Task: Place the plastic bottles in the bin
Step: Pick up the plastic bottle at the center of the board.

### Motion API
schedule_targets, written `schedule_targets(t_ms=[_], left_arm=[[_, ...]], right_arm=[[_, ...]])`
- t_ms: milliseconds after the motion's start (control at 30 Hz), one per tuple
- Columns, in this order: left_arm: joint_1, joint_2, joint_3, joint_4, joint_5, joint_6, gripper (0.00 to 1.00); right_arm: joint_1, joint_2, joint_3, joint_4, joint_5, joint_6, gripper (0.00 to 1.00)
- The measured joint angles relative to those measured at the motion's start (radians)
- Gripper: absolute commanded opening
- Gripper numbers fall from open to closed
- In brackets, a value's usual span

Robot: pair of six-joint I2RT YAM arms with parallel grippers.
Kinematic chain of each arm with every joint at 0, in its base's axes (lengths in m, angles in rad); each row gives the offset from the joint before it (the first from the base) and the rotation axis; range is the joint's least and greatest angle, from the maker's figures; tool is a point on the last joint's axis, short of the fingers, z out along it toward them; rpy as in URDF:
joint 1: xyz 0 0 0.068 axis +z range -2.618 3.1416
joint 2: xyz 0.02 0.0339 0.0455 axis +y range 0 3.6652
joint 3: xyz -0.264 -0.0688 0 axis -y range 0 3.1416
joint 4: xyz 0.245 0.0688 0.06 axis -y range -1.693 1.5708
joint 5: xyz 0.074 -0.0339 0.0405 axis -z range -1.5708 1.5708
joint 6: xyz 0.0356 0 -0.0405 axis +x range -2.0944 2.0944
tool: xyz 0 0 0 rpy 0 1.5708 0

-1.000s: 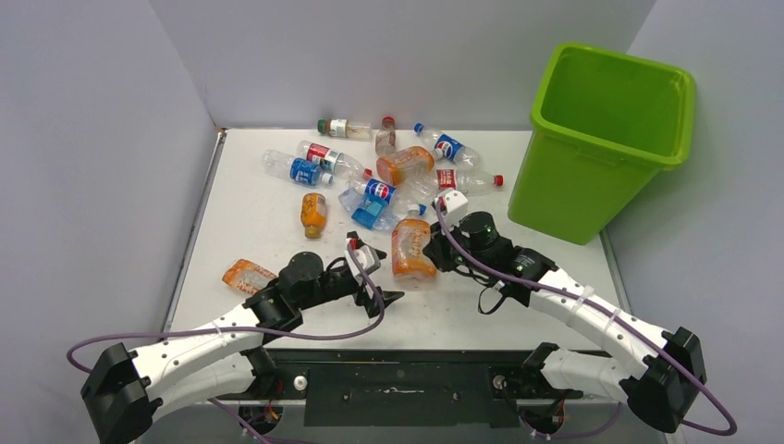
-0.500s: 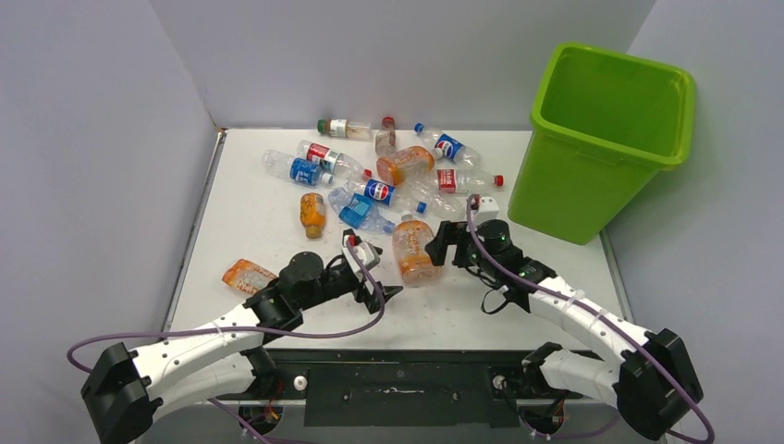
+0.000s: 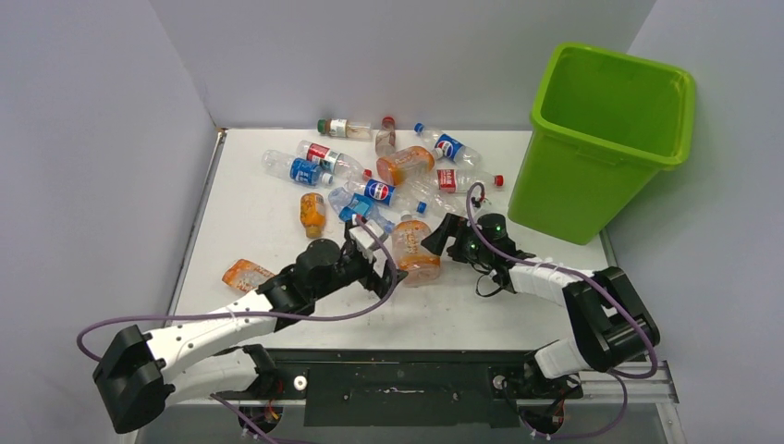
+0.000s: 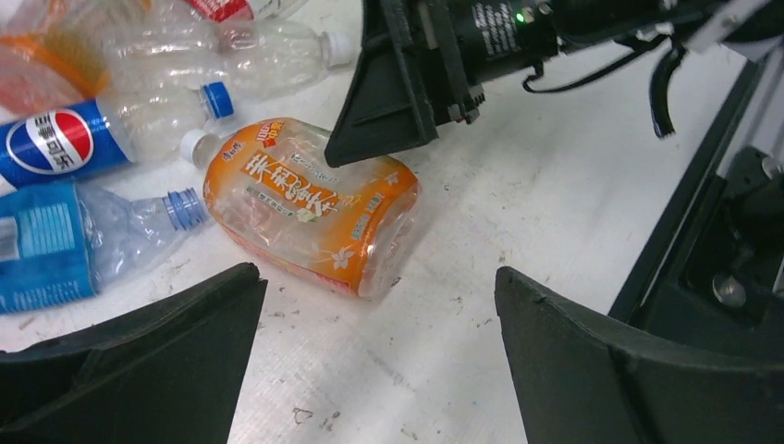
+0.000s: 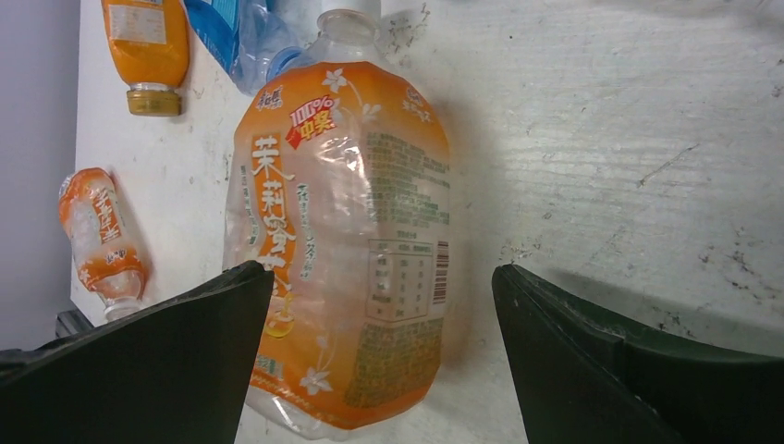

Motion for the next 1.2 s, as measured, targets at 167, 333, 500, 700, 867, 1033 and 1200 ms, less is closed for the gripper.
schedule_targets(t_ms=[167, 333, 500, 700, 867, 1033, 1200], left_arm=[[0.019, 0.169, 0.177, -0.144, -0.087, -0.166, 0.94], [0.047, 0.238, 0.239, -0.195, -0.124, -0.366, 0.97], [0.062, 0.335, 0.210, -0.156, -0.137, -0.533, 0.95], [0.072, 0.513, 0.209, -0.133, -0.129, -0.638, 0.90], [0.095, 0.553, 0.206, -0.105, -0.130, -0.674, 0.85], [0.124, 0.579, 0.204, -0.058, -0.123, -0.694, 0.80], [0.129, 0.605, 0.204, -0.011, -0.106, -0.714, 0.83]], right_arm=[[-0.017, 0.064, -0.015, 0.071, -0.031, 0.031, 0.92], [-0.017, 0.066, -0.033, 0.100, -0.035, 0.040, 0.90], [-0.018, 0.066, -0.044, 0.119, -0.038, 0.041, 0.90], [-0.024, 0.066, -0.063, 0.129, -0.047, 0.042, 0.90], [-0.025, 0.066, -0.079, 0.132, -0.055, 0.042, 0.90], [-0.025, 0.068, -0.087, 0.156, -0.075, 0.047, 0.90], [-0.025, 0.074, -0.089, 0.184, -0.092, 0.070, 0.90]])
